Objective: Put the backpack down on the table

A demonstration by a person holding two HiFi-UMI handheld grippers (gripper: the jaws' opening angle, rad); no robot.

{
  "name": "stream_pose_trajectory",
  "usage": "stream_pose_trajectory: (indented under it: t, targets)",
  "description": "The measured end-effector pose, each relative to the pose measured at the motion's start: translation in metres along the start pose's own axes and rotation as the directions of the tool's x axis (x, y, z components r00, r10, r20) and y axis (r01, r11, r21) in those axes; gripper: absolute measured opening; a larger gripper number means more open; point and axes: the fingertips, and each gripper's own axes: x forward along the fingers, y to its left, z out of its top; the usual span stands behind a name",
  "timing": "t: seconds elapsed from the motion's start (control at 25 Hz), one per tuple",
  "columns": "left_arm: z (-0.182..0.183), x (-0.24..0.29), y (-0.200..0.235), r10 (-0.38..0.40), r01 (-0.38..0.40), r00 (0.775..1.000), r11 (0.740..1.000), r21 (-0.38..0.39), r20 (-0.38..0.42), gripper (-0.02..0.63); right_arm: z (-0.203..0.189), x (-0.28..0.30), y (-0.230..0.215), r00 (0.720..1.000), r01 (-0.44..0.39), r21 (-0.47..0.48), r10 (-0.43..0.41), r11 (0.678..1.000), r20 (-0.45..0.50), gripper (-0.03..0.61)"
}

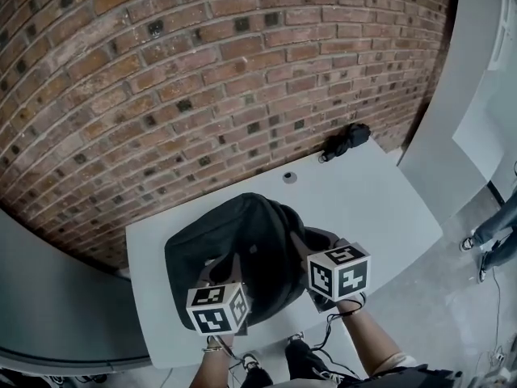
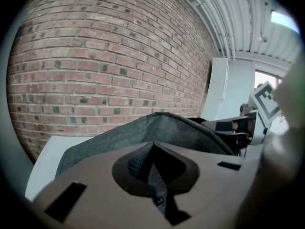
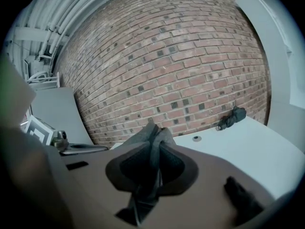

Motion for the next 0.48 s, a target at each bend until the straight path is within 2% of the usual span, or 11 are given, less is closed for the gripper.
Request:
stream_pose_trajectory:
  t: [0.48]
  targets:
    - [-0.023, 0.026, -0.014, -0.019, 0.018, 0.999, 0.999, -0.032, -0.041, 0.012, -0.026, 0.011, -0.035, 0.999, 0.025, 0.029, -0.024, 0.999, -0.028, 0.052]
